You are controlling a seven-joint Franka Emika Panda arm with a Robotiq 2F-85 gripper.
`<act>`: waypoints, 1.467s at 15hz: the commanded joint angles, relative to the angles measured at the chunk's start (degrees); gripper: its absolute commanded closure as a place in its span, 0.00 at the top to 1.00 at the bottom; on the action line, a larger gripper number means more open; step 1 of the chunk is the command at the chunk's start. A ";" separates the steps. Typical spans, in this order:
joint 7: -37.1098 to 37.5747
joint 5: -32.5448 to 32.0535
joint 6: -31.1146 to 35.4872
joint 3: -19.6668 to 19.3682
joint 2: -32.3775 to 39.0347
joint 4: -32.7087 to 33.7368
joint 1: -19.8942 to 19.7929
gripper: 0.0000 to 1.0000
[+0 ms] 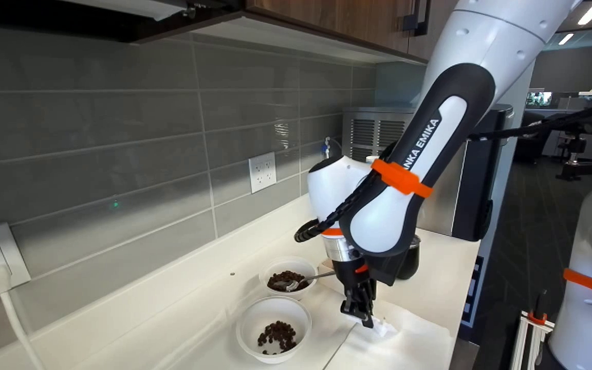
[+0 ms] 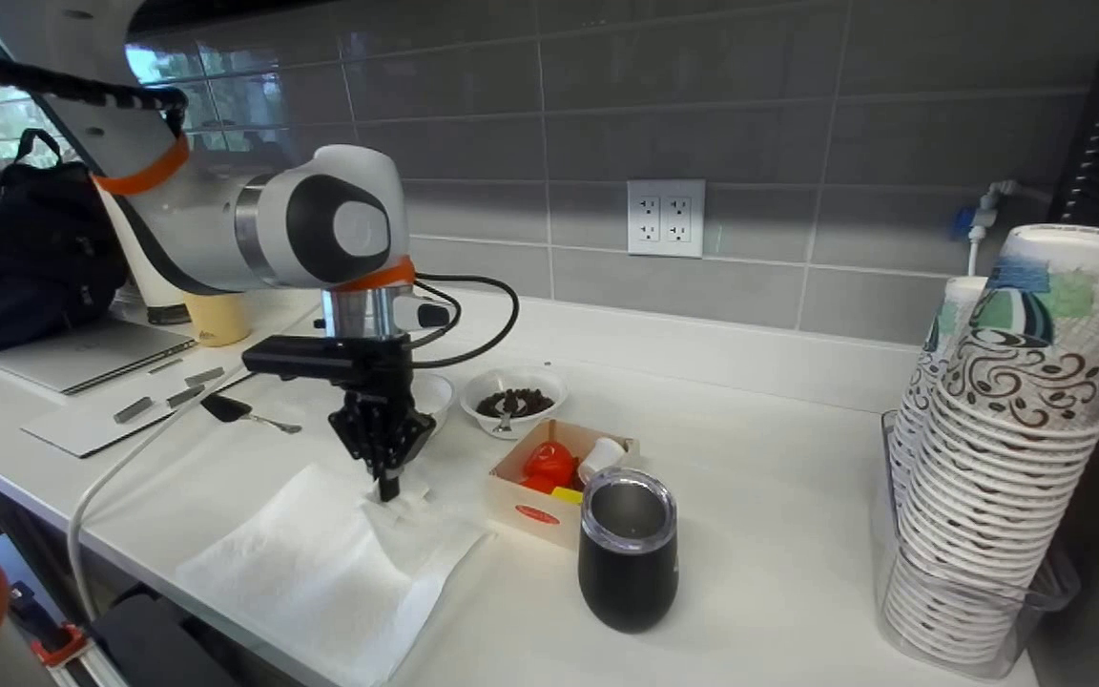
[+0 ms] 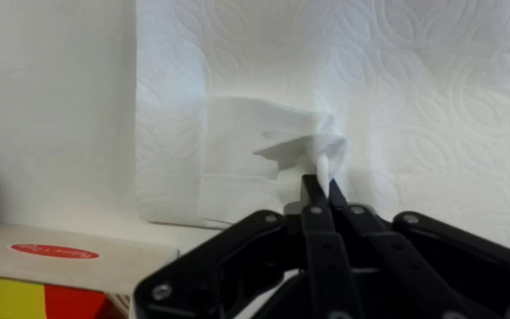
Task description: Pick a paper towel on the counter and use it to wipe the bowl on the left
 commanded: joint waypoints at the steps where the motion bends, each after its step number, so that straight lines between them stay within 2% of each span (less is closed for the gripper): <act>1: 1.63 -0.42 -2.84 2.01 -7.93 -0.96 1.87 0.01; 7: 2.14 -0.60 1.97 6.97 -11.20 -0.89 5.52 0.01; 11: 2.35 -1.87 10.13 9.69 -9.29 -0.49 6.58 0.01; 16: 3.01 -5.54 18.60 11.43 -5.25 -0.19 5.29 0.01; 22: 5.60 -12.05 28.82 10.42 0.95 -0.56 2.85 0.01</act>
